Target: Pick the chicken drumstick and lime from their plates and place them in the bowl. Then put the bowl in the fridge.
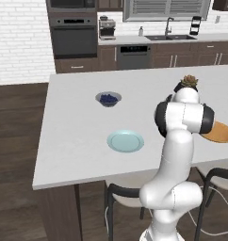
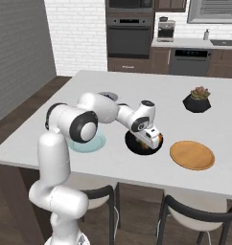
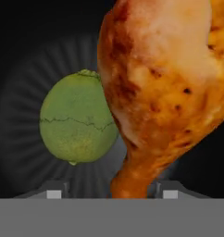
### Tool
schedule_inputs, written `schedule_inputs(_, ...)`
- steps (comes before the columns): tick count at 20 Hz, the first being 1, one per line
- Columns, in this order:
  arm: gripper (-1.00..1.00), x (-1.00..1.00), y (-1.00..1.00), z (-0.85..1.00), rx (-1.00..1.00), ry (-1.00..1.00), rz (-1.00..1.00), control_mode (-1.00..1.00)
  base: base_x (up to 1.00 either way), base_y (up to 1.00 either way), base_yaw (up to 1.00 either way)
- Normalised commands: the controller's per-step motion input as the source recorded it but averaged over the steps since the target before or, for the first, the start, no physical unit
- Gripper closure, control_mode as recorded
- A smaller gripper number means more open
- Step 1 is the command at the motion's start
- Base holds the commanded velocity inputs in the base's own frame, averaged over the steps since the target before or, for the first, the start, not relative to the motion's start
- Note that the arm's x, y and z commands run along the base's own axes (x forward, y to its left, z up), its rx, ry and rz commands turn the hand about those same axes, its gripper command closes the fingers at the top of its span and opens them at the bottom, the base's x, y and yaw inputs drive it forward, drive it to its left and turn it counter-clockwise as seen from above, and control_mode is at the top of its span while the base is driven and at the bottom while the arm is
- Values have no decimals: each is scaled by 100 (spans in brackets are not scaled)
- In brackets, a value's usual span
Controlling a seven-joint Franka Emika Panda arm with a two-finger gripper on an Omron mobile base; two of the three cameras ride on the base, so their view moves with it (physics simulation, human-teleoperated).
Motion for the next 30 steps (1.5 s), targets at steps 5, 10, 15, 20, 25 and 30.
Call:
schedule_inputs(5,-100,-4,5,15,0,-4,0,-100,0,0,0)
schedule_inputs(10,-100,-37,-1,54,0,-4,-1,-100,0,0,0)
schedule_inputs(15,-100,-44,-17,39,7,1,-14,-100,0,0,0)
schedule_inputs(20,-100,-21,-14,24,12,13,-34,-100,0,0,0)
schedule_inputs(25,-100,-26,-11,4,5,4,-46,-100,0,0,0)
schedule_inputs(30,-100,-14,-5,0,8,-5,-40,-100,0,0,0)
